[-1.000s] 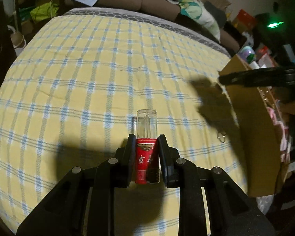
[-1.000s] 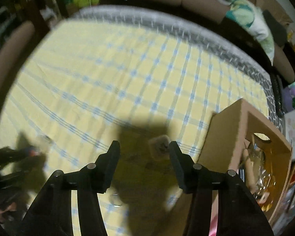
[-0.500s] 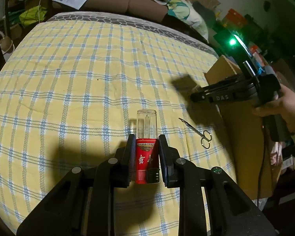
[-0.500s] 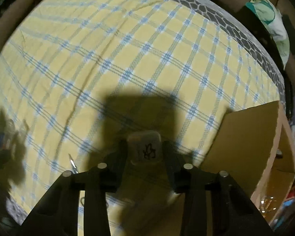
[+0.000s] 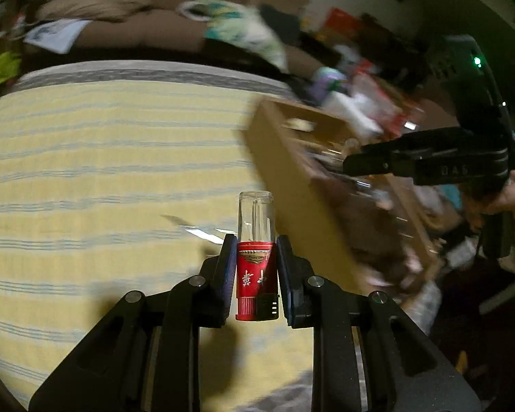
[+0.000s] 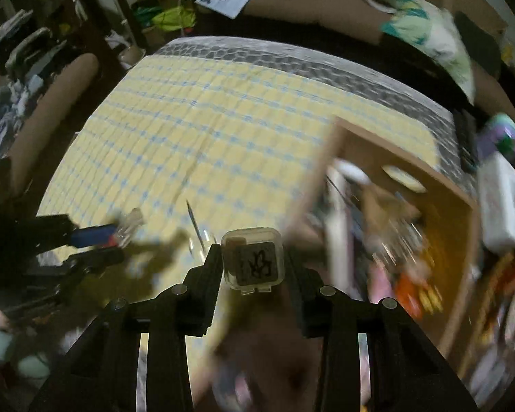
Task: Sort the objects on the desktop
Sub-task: 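Carry the case and tube over the wooden box and open both tools, then withdraw both tools and reach the open right tool toward the silver scissors, then roll the right tool and close it on the scissors blades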
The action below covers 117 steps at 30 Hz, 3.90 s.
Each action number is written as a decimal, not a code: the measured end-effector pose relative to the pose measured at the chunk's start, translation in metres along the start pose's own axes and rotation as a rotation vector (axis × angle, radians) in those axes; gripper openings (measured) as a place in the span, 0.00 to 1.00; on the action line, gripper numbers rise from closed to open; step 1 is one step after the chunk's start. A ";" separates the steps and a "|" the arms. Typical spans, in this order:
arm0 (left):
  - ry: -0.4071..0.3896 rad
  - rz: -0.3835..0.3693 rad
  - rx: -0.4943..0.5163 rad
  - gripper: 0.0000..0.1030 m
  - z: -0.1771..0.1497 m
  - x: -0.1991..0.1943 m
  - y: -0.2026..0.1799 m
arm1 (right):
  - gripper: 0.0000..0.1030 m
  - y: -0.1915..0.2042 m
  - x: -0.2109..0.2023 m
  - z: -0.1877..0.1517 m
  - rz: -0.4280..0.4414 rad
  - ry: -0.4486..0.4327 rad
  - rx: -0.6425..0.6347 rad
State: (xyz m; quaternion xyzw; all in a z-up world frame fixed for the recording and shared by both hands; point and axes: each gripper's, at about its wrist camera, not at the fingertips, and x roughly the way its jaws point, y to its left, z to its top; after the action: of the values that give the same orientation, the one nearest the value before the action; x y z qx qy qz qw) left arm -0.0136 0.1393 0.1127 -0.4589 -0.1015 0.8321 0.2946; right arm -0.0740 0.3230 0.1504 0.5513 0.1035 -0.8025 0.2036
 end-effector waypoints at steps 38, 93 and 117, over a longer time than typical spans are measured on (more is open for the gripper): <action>0.101 0.004 0.409 0.89 -0.007 0.037 -0.164 | 0.61 -0.080 -0.079 -0.180 -0.068 -0.126 0.277; -0.004 -0.011 -0.467 1.00 -0.066 -0.053 0.157 | 0.43 0.135 0.140 -0.016 0.131 0.050 0.100; 0.128 0.165 -0.026 0.64 -0.035 0.018 0.099 | 0.52 0.070 0.146 -0.018 0.256 -0.175 0.480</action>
State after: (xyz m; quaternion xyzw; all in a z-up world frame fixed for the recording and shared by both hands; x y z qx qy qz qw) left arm -0.0317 0.0663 0.0367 -0.5218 -0.0551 0.8211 0.2248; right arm -0.0736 0.2361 0.0124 0.5210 -0.1779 -0.8162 0.1751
